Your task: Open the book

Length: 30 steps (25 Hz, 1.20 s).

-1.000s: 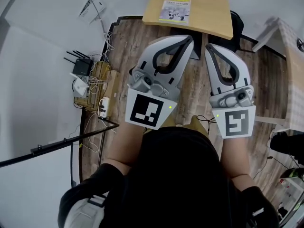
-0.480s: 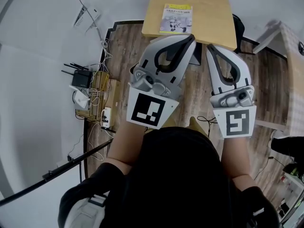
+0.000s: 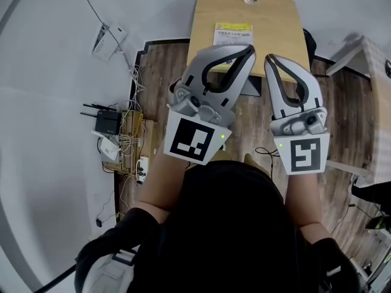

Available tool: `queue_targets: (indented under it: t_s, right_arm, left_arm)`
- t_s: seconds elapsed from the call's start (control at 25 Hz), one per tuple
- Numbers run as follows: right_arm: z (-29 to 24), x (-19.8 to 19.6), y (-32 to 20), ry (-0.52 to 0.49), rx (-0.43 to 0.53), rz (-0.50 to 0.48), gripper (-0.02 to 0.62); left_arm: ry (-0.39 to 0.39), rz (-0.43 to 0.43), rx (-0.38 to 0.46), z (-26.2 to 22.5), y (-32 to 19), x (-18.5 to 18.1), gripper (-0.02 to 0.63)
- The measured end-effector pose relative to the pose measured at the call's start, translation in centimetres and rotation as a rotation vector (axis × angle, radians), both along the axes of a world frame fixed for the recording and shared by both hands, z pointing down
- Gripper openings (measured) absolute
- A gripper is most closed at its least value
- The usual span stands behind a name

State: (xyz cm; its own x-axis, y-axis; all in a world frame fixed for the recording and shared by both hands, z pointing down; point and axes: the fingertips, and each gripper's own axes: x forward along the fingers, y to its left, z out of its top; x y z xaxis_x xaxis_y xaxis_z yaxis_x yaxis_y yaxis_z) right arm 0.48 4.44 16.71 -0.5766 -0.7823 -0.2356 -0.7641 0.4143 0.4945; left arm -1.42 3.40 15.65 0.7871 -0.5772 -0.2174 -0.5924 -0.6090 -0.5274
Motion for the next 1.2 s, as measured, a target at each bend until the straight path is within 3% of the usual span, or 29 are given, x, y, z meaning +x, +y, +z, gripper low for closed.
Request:
queue_targets:
  t_s: [0.36,1.2]
  right_arm:
    - [-1.0,-0.5,-6.5,-0.007,0.012,0.055,0.029]
    - [-0.2,-1.5,-15.5,0.004,-0.011,0.131,0.029]
  left_arm:
    - [0.011,0.020,0.006,-0.7,-6.6,-1.1,0.010]
    - [0.005,0.033,0.026,1.1,-15.3,-1.5,0.009]
